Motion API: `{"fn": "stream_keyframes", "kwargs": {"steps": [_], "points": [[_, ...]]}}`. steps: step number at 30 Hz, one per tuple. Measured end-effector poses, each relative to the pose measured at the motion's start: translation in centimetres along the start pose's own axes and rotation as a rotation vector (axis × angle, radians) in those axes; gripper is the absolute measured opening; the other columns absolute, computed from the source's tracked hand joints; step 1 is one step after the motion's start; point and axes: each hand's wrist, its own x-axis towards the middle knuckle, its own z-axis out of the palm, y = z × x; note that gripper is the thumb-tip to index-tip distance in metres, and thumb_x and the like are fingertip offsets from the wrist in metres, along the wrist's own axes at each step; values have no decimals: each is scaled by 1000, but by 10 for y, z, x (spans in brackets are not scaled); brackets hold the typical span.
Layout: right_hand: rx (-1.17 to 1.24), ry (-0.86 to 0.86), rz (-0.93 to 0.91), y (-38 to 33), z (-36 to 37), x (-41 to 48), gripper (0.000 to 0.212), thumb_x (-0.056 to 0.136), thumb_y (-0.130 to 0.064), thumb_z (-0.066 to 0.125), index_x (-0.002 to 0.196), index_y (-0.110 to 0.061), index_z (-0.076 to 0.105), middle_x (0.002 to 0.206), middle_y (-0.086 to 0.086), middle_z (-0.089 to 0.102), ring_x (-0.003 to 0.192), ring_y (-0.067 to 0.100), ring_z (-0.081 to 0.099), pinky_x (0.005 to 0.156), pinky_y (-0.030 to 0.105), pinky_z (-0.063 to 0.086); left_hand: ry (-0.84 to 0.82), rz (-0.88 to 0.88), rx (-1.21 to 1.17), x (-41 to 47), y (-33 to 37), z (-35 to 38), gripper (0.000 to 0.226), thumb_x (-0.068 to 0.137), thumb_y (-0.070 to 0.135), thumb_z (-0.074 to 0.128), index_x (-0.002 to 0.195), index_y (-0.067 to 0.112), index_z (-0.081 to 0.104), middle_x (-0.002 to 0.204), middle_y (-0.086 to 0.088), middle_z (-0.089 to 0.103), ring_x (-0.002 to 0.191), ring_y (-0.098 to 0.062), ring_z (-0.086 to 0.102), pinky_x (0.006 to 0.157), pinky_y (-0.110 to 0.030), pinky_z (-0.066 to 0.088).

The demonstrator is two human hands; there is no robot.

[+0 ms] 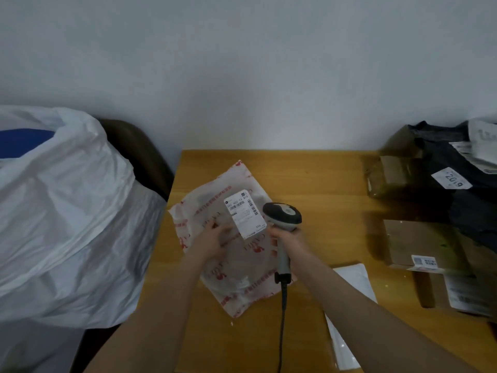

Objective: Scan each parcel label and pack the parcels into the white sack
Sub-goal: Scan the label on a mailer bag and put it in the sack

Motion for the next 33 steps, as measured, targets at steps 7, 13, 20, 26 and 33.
{"fn": "stream_keyframes", "kwargs": {"steps": [7, 13, 20, 26, 33], "points": [[-153, -111, -6, 4, 32, 25, 40, 85, -17, 73, 122, -8, 60, 118, 11, 64, 114, 28, 56, 101, 46, 46, 347, -430, -453, 9, -16, -4, 42, 89, 37, 61, 120, 11, 50, 110, -5, 55, 103, -32, 54, 75, -33, 49], [-151, -125, 37, 10, 41, 29, 51, 83, -18, 74, 129, -6, 55, 124, 14, 60, 118, 31, 53, 104, 48, 44, 200, -419, -1061, 25, -5, -13, 43, 81, 17, 74, 119, 4, 59, 112, -15, 66, 98, -32, 65, 87, -49, 55], [-76, -80, -15, 4, 34, 8, 41, 83, -16, 74, 119, -6, 59, 110, 12, 63, 108, 30, 57, 94, 43, 50, 153, -402, -1160, 13, 2, -23, 32, 81, 11, 74, 109, -2, 65, 106, -20, 68, 97, -36, 66, 88, -51, 54], [-11, 43, -184, -11, 16, -44, 9, 84, -12, 72, 86, -5, 68, 72, 12, 72, 60, 21, 66, 59, 31, 55, 189, -244, -1005, -6, 27, -56, 36, 86, 21, 70, 118, 4, 62, 106, -12, 68, 86, -25, 66, 70, -36, 57], [-127, 73, -377, -11, -15, -111, 10, 83, -18, 71, 78, -10, 66, 54, -2, 67, 50, 11, 64, 54, 26, 51, 300, -150, -869, -43, 42, -90, 29, 89, 30, 65, 112, 13, 65, 83, 2, 67, 77, -18, 65, 59, -28, 53]]}}
